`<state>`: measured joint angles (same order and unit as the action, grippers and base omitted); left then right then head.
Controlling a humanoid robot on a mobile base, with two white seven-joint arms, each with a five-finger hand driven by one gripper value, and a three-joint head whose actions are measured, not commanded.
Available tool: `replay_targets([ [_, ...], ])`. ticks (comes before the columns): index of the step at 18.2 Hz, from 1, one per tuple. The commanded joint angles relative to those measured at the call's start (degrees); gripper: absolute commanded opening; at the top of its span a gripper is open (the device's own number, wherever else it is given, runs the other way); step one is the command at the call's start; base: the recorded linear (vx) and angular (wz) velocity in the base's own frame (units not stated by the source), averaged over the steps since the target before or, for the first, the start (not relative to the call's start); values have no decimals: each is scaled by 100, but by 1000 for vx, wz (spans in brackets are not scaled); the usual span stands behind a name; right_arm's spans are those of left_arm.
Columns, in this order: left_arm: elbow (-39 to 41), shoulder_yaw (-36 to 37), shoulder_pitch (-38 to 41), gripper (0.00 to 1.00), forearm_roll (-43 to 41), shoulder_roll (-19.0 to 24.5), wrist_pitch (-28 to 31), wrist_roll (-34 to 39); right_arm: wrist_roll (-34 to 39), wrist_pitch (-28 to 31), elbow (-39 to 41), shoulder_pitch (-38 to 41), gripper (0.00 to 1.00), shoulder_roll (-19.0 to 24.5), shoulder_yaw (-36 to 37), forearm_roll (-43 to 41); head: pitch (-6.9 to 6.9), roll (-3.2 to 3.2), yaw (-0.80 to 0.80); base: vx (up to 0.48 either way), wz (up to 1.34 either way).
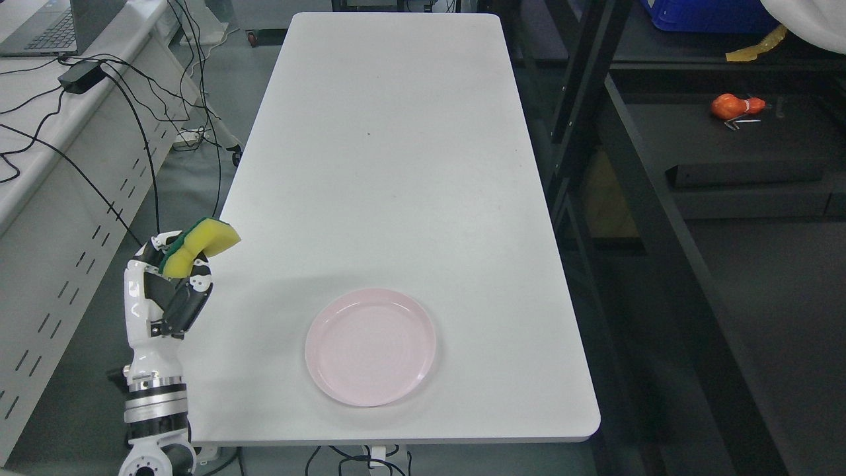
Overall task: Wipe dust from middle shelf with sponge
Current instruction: 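Lift the sponge off the plate with the left hand, then turn toward the dark shelving unit holding the sponge in the left hand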
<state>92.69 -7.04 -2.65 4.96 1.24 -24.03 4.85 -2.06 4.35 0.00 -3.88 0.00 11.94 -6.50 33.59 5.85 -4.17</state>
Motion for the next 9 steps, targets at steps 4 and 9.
replay_targets([
  [4, 223, 18, 353, 0, 110, -24, -14, -11, -5, 5, 100, -7, 100, -100, 1, 0, 0, 0, 0, -26, 2],
  [9, 267, 53, 362, 0, 110, -24, -49, -28, -5, 5, 100, 1, 100, -100, 1, 0, 0, 0, 0, -121, 5],
])
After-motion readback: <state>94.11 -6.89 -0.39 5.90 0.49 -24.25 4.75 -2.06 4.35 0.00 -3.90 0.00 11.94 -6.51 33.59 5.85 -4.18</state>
